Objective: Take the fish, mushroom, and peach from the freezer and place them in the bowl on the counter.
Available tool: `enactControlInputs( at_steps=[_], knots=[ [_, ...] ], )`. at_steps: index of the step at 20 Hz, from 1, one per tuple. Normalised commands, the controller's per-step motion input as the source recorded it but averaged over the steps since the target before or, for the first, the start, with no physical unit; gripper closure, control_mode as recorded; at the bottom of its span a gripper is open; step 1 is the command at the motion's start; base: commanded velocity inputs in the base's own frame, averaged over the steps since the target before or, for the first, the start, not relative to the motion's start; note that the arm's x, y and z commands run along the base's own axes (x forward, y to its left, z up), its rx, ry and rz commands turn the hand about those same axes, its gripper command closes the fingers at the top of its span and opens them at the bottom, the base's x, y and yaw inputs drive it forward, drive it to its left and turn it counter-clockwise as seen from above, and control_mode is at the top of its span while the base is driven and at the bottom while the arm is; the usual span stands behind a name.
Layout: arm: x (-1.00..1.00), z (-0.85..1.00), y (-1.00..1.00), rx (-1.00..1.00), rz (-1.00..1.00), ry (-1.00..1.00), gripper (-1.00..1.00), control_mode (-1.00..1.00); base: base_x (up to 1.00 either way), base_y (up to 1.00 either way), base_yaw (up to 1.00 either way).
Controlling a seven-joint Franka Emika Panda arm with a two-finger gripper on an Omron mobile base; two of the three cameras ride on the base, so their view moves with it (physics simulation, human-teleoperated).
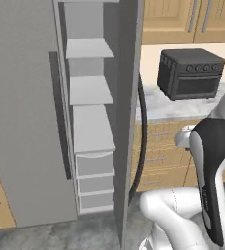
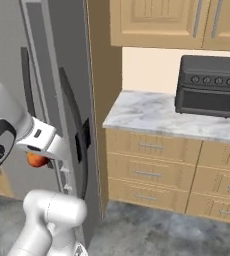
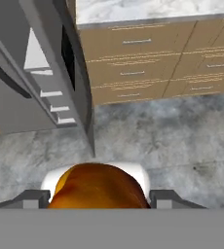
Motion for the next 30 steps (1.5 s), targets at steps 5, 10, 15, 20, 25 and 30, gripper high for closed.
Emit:
enactControlInputs(
  at_steps=[5,10,15,20,25,30],
  knots=[
    [0.0,0.0,0.0,0.0,0.0,0.0,1.0,1.0,0.17,-1.0,0.0],
    [0.0,0.0,0.0,0.0,0.0,0.0,1.0,1.0,0.44,-1.0,0.0],
    [0.0,0.0,0.0,0.0,0.0,0.0,1.0,1.0,0.59,-1.0,0.0],
    [0.0,0.0,0.0,0.0,0.0,0.0,1.0,1.0,0.64,-1.0,0.0],
    [0.0,0.0,0.0,0.0,0.0,0.0,1.0,1.0,0.33,-1.0,-0.01],
    [0.0,0.0,0.0,0.0,0.0,0.0,1.0,1.0,0.33,-1.0,-0.04]
  ],
)
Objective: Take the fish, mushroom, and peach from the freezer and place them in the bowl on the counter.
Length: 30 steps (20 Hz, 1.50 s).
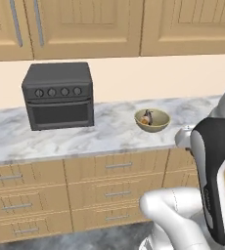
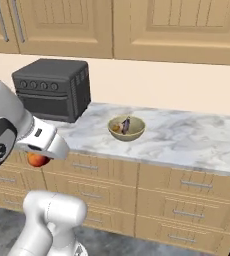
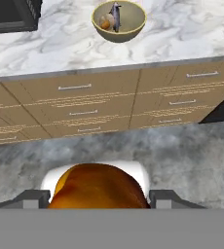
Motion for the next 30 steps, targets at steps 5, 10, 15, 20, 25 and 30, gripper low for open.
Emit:
enactControlInputs(
  at_steps=[5,10,15,20,25,30],
  knots=[
    [0.0,0.0,0.0,0.0,0.0,0.0,1.0,1.0,0.45,-0.55,-0.04],
    [0.0,0.0,0.0,0.0,0.0,0.0,1.0,1.0,0.67,-0.24,-0.02],
    [0.0,0.0,0.0,0.0,0.0,0.0,1.0,1.0,0.48,-0.66,0.0],
    [0.0,0.0,0.0,0.0,0.0,0.0,1.0,1.0,0.48,-0.38,-0.07],
    [0.0,0.0,0.0,0.0,0.0,0.0,1.0,1.0,0.42,0.13,0.0],
    [0.0,0.0,0.0,0.0,0.0,0.0,1.0,1.0,0.25,0.24,-0.02]
  ],
)
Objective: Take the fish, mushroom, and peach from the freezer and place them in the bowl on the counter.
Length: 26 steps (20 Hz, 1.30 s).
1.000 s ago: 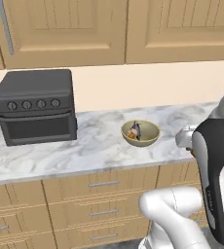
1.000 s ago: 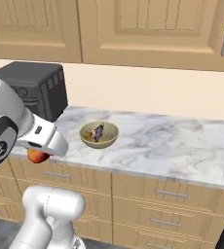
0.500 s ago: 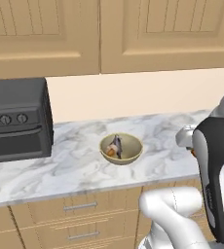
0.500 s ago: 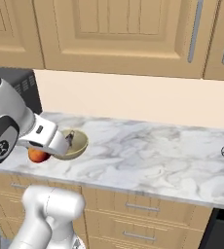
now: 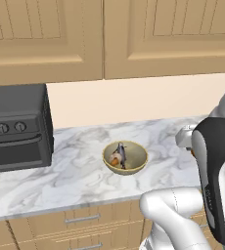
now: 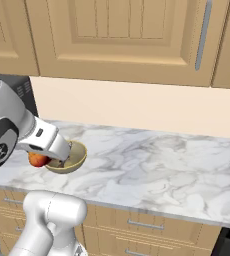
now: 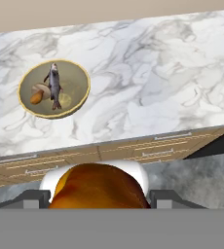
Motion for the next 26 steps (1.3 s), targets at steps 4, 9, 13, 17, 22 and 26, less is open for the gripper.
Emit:
enactControlInputs(
  at_steps=[4,9,13,17,22,26],
  knots=[
    [0.0,0.0,0.0,0.0,0.0,0.0,1.0,1.0,0.23,0.5,-0.03],
    [0.0,0.0,0.0,0.0,0.0,0.0,1.0,1.0,0.37,0.37,0.0],
    [0.0,0.0,0.0,0.0,0.0,0.0,1.0,1.0,0.39,0.21,0.0],
    [0.26,-0.12,0.03,0.0,0.0,0.0,1.0,-1.0,0.18,0.0,0.0],
    [0.82,-0.69,0.22,0.0,0.0,0.04,1.0,-1.0,0.0,0.0,0.0],
    [0.96,-0.87,0.03,0.03,0.0,0.12,1.0,-1.0,0.0,0.0,0.0]
  ],
)
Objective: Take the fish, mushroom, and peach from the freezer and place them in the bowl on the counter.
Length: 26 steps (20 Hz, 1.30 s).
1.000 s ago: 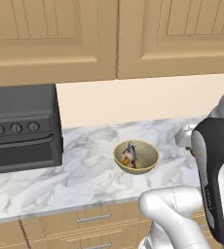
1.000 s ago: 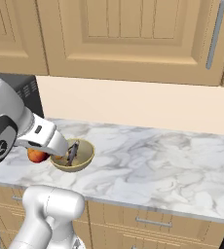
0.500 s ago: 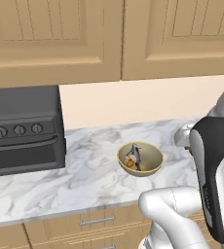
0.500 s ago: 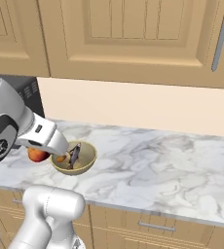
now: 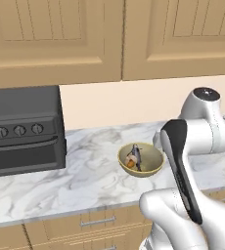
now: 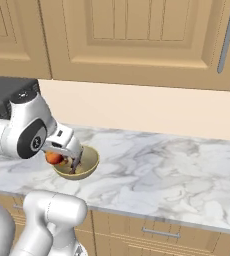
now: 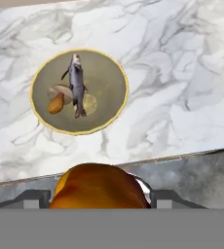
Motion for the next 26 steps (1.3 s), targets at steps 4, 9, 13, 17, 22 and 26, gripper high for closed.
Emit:
enactControlInputs(
  at_steps=[4,9,13,17,22,26],
  knots=[
    [0.95,-0.83,0.04,0.05,0.0,0.18,1.0,-1.0,0.0,0.0,0.0],
    [0.92,-0.78,0.0,0.06,0.0,0.15,1.0,-1.0,0.0,0.0,0.0],
    [1.0,-0.6,0.01,0.0,0.0,0.07,1.0,-1.0,0.0,0.0,0.0],
    [0.79,-0.43,0.0,0.0,0.0,0.09,1.0,-1.0,0.0,0.0,0.0],
    [0.68,-0.48,0.0,0.0,0.0,0.1,1.0,-1.0,0.0,0.0,0.0],
    [0.59,-0.36,-0.01,0.0,0.0,0.02,1.0,-1.0,0.0,0.0,0.0]
  ],
)
